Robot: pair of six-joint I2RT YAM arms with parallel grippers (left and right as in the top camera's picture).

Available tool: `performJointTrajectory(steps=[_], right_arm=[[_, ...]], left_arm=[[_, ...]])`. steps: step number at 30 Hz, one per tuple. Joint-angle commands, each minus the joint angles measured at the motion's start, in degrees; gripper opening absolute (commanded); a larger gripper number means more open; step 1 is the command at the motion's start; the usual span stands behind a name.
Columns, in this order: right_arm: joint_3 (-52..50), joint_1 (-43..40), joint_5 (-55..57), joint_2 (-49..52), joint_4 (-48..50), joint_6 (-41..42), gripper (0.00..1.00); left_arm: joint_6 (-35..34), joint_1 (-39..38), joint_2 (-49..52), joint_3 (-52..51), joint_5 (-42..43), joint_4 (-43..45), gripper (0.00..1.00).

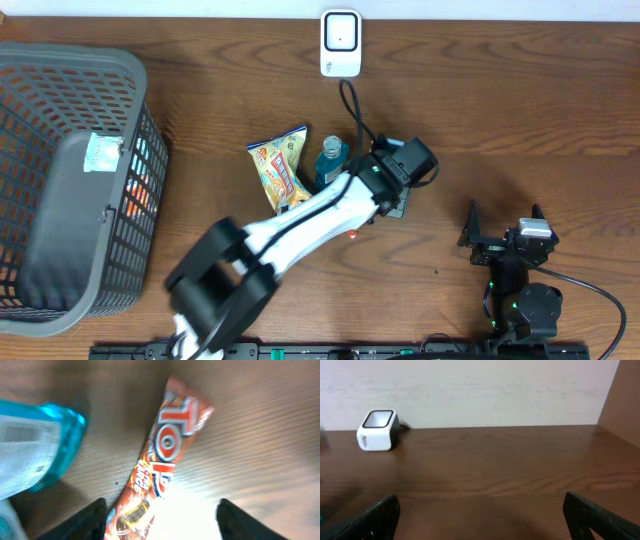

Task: Scan the item barcode
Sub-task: 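Carry the red candy bar to the scanner and drop it on the table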

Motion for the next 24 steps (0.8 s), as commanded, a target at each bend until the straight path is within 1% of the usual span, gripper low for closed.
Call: performJointTrajectory(steps=[1,4,8,11,13,14,17,19,20,22,24], right_arm=[[-0.04,0.44,-0.28,-0.13,-0.20,-0.66,0.99],[-0.04,0.44,-0.31,-0.13,-0.20,-0.66,0.99],[-0.04,0.44,-0.28,-0.13,-0.20,-0.66,0.99],[-0.04,0.44,-0.28,-0.13,-0.17,-0.63,0.99],[-0.04,0.44,-0.28,-0.13,-0.17,-0.66,0.99],[-0.04,0.44,-0.31,-0.13,-0.17,-0.66,0.99],[-0.04,0.44,-0.28,-0.13,-0.20,-0.66,0.99],[-0.04,0.44,-0.28,-0.13,-0.20,-0.66,0.99],[-0.04,0.44,-0.28,-0.13,-0.17,-0.66,0.99],[-0.04,0.44,-0.28,-0.13,-0.20,-0.66,0.99],[-0.04,0.44,-0.28,-0.13,-0.17,-0.66,0.99]], left_arm=[[4.39,0.26,-11.39,0.68,0.76,0.28,0.75],[10.86,0.42,-19.61,0.70,-0.42,0.74,0.77],[16.50,1.95,-30.21,0.70,-9.33,1.68,0.83],[17.49,5.38,-37.46,0.70,-19.15,1.99,0.85],[17.38,9.03,-41.35,0.70,-23.93,1.49,0.86],[17.00,11.50,-43.15,0.70,-25.42,1.11,0.91],[13.99,19.74,-46.69,0.70,-26.29,-0.55,0.93],[9.92,26.86,-48.30,0.70,-26.27,-2.60,0.94],[6.99,30.95,-48.87,0.70,-26.27,-4.15,0.95],[1.22,37.88,-49.24,0.70,-26.27,-7.28,0.99],[-6.23,45.13,-49.09,0.68,-26.08,-11.04,1.00]])
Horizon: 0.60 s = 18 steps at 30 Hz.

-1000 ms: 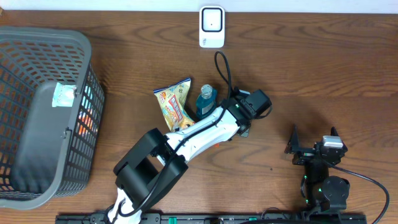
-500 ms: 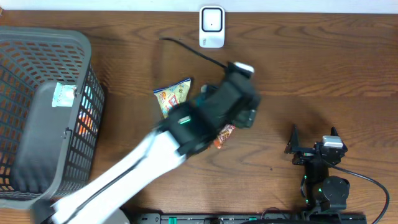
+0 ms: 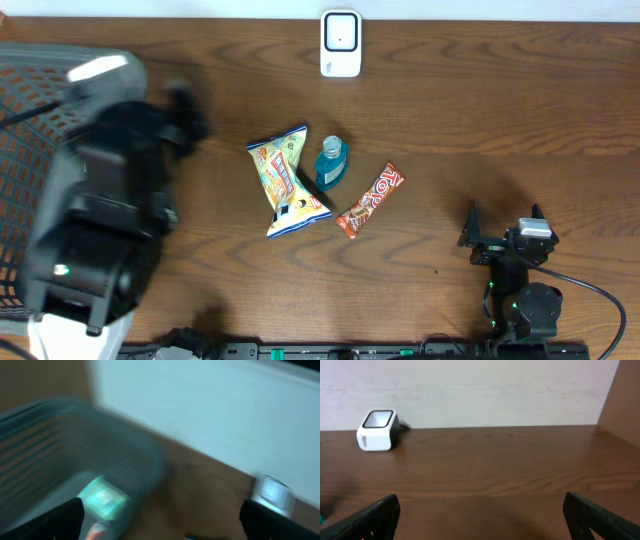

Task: Scan the item barcode
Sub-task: 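Carry the red candy bar to the scanner and drop it on the table, then reach into the basket and grasp the green wipes pack with left gripper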

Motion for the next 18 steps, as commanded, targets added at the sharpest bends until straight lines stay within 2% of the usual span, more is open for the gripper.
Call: performJointTrajectory(steps=[1,4,9,14,18], right_arm=[[-0.04,0.44,-0.26,-0.13,-0.20,-0.66,0.99],[-0.04,0.44,-0.26,-0.13,-0.22,-0.66,0.99],[-0.04,0.44,-0.26,-0.13,-0.22,-0.66,0.99],[-0.04,0.44,-0.26,-0.13,-0.20,-0.63,0.99],[-0.04,0.44,-0.26,-0.13,-0.20,-0.66,0.99]], left_arm=[[-15.50,10.84,0.55,0.50,-1.44,-4.48,1.00],[-22.03,19.17,1.75,0.42,2.51,-7.65,1.00],[-23.10,29.94,6.49,0.42,11.72,-8.02,0.99],[-26.29,35.56,14.21,0.42,17.73,-8.09,0.98],[-29.18,36.92,22.05,0.42,21.75,-8.09,0.98]])
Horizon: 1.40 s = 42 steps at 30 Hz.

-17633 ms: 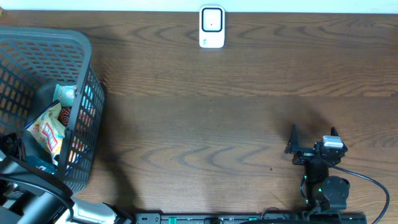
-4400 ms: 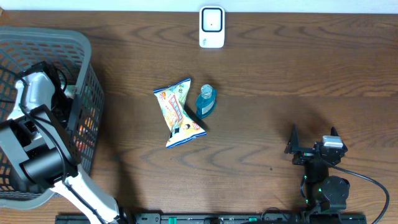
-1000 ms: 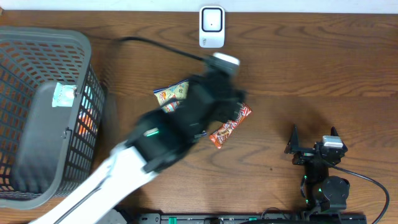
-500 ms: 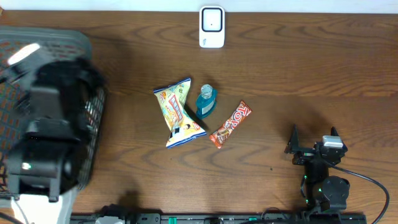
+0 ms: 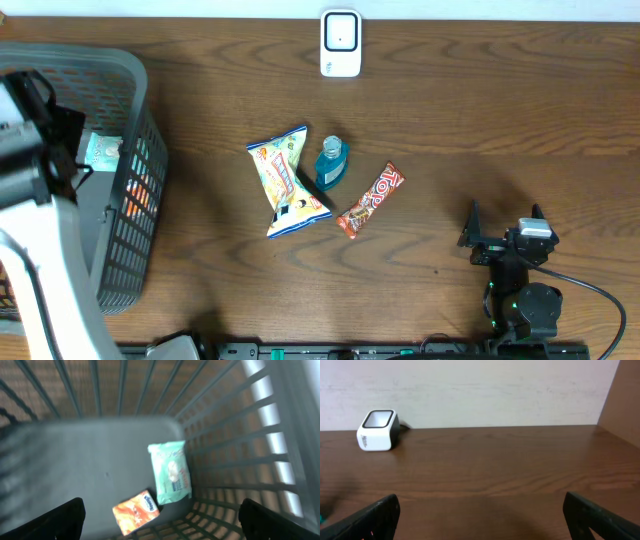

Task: Scan the item barcode
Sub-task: 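Reach into the basket and grasp the green wipes pack with left gripper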

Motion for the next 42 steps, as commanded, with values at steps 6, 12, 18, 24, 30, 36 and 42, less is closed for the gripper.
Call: performJointTrajectory(steps=[6,12,18,24,30,36,42], right_arm=[[-0.04,0.44,-0.31,-0.13,-0.22,-0.66,0.99],[-0.04,0.44,-0.31,-0.13,-0.22,-0.66,0.99],[-0.04,0.44,-0.28,-0.13,-0.22,-0.66,0.99],[-0.04,0.44,-0.28,-0.13,-0.20,-0.66,0.99],[-0.04,0.44,-0.28,-0.13,-0.22,-0.63,0.99],[-0.04,0.44,-0.28,-0.13,-0.22,-0.66,0.99],[-0.04,0.44,-0.28,-0.13,-0.22,-0.63,0.99]], left_arm=[[-8.24,0.66,15.96,0.42,5.49,0.63,0.98],[-8.41,0.68,24.55,0.42,5.51,4.15,0.98],[-8.41,0.63,30.12,0.42,5.55,7.02,0.98],[-8.37,0.63,32.74,0.42,6.62,9.25,0.98],[-2.89,0.63,33.99,0.42,9.64,12.87,0.98],[-2.08,0.63,35.89,0.39,9.60,13.27,0.98],[1.18,0.63,39.74,0.39,10.78,13.64,0.98]])
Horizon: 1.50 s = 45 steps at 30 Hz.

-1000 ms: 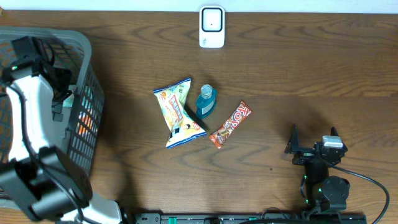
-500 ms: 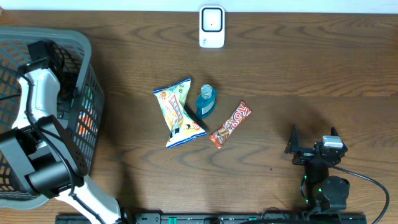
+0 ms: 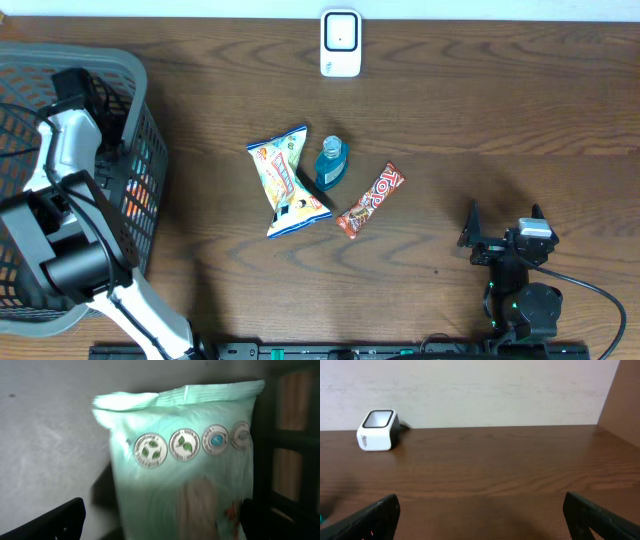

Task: Scan the item barcode
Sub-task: 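Reach into the basket and grasp the green wipes pack with left gripper, then lift the green wipes pack and carry it toward the scanner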

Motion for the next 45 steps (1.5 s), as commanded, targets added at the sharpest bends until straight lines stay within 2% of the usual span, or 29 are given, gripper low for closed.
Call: performJointTrajectory(steps=[1,5,8,12,15,20,26,33,37,40,45], right_arm=[[-0.04,0.44,-0.26,-0.13,-0.17,-0.66,0.99],[-0.04,0.44,-0.26,-0.13,-0.17,-0.66,0.99],[-0.04,0.44,-0.26,-0.13,-0.20,-0.66,0.99],[-0.04,0.44,-0.26,-0.13,-0.17,-0.63,0.99],[-0.04,0.44,-0.26,-0.13,-0.17,-0.63,0.99],[-0.04,0.44,-0.28,-0.13,-0.20,-0.63,0.99],[-0.04,0.44,-0.26,-0.13,-0.17,-0.66,0.99],[-0.04,0.44,-0.26,-0.13,-0.20,-0.66,0.99],[-0.04,0.44,-0.26,-0.13,-0.17,-0.66,0.99],[-0.04,0.44,-0.26,-0.13,-0.20,-0.66,0.99],[-0.04,0.44,-0.26,-0.13,-0.20,-0.66,0.99]], left_arm=[[4.79,0.24,3.04,0.39,1.95,-0.35,0.98],[12.09,0.24,4.04,0.39,2.91,-1.05,0.98],[16.41,0.39,3.91,0.42,2.93,-1.90,0.74],[18.49,1.29,3.30,0.42,2.91,-4.00,0.43],[18.82,2.71,1.99,0.42,2.89,-5.66,0.34],[19.28,6.54,-2.62,0.42,2.91,-7.28,0.30],[20.87,12.48,-14.05,0.44,3.30,-8.31,0.23],[20.41,15.80,-32.41,0.44,15.52,-7.52,0.23],[19.71,14.01,-40.26,0.44,27.67,-5.20,0.22],[15.91,10.01,-45.81,0.42,36.54,-3.76,0.22],[14.40,-3.30,-50.05,0.42,38.18,-1.88,0.21]])
